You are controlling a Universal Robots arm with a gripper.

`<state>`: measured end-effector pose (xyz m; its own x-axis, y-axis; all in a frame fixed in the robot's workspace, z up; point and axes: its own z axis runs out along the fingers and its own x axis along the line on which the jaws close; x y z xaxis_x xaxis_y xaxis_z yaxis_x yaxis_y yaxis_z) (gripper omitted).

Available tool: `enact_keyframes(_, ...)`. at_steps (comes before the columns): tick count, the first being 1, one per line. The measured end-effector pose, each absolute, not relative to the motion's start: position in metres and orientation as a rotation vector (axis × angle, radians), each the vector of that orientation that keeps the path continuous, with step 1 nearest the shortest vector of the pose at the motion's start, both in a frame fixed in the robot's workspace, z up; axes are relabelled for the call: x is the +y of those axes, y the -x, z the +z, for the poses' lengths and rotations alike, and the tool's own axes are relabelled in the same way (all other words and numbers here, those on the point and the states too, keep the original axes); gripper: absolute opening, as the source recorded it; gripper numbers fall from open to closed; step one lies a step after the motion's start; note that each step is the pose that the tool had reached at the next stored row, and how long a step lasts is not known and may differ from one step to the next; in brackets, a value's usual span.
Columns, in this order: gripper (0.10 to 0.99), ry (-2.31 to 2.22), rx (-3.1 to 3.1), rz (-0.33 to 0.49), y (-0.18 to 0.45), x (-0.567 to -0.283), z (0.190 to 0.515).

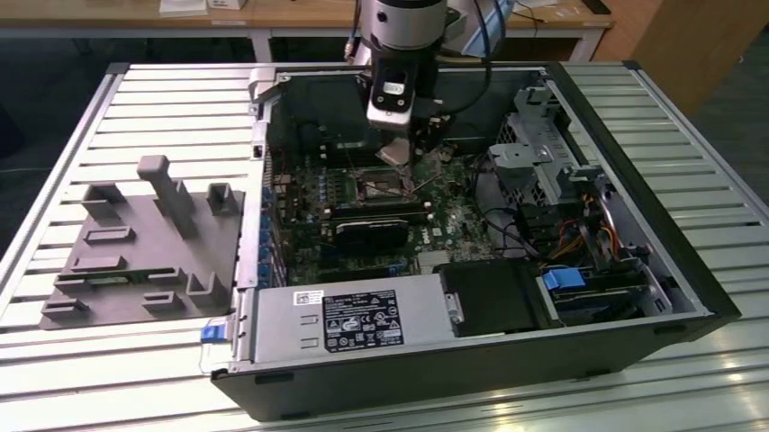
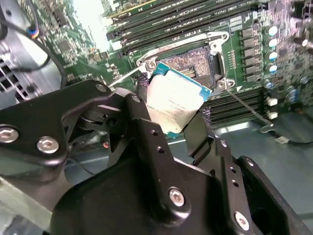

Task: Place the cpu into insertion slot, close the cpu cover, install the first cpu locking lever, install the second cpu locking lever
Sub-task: 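Place the cpu into insertion slot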

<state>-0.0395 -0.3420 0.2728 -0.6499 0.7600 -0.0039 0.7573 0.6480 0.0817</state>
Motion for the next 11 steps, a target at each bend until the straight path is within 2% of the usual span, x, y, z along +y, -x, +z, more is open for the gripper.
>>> enact_keyframes(11, 0.541, -1.57, 2.667, 0.106, 0.0395, -0.342, 0.2702)
